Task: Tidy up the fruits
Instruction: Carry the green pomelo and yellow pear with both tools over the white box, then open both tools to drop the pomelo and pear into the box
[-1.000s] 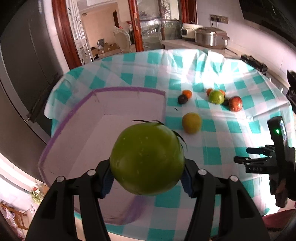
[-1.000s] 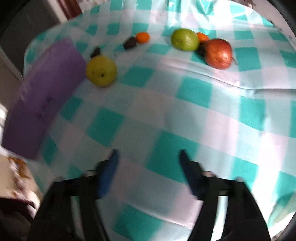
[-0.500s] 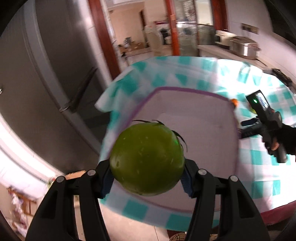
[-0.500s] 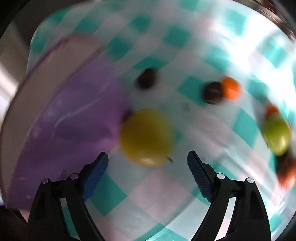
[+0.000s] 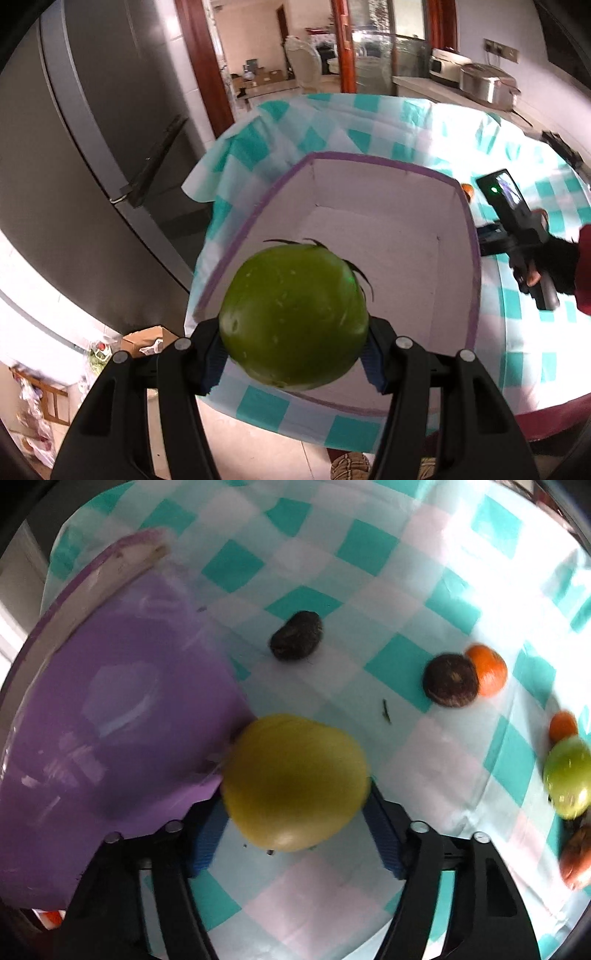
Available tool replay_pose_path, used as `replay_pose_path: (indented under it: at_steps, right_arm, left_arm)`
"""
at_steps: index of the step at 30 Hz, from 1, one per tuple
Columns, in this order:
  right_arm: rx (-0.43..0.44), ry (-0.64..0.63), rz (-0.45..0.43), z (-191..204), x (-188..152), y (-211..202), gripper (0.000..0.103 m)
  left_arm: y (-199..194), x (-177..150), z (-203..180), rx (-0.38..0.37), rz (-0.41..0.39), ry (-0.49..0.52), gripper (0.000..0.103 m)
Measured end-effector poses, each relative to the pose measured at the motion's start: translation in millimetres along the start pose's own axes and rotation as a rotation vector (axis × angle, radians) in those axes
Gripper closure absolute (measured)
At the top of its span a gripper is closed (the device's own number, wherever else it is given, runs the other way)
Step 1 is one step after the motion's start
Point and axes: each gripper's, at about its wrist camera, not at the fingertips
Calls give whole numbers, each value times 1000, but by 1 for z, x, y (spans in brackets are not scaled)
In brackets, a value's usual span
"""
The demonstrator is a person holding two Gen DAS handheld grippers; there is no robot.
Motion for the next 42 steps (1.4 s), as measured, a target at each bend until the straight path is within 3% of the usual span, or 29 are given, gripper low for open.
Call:
replay_pose_path:
  at_steps: [6,11,14,19,23,28,33,37,42]
  right_arm:
    - [-70,7,-29,8,-12,-10,43]
    - [-68,112,-131,7,-23,-66,43]
    - [-36,110,-182,7,-32,-108,43]
    - [18,48,-259,38,-7,-151,43]
    - [55,-15,-264,69,11,-164,43]
    - [57,-146,-204,118,32,-147,43]
    - [27,-266,-86,161,45,-109,43]
    - [-6,-377,24,191,41,-76,43]
    - [-42,-434,162,200,21,-44,43]
  left_arm:
    - [1,6,5,-6,5,-65,43]
    - [16,16,-2,-56,22,-110,43]
    - [27,21,-11,-90,37,-114,43]
    - [44,29,-14,-113,56,-128,43]
    - [60,27,-7,-106,78,-123,43]
    - [77,23,9,-90,125,-82,43]
    - [103,26,24,-93,179,-17,43]
    - [126,23,27,-105,245,31,43]
    - [154,12,23,-126,346,94,43]
Point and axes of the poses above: each gripper's, at about its wrist camera, not at the fingertips, and y roughly the way its jaws point, z to its left, x to its top, and after that the axes turned 9 degrees about -z, right-handed
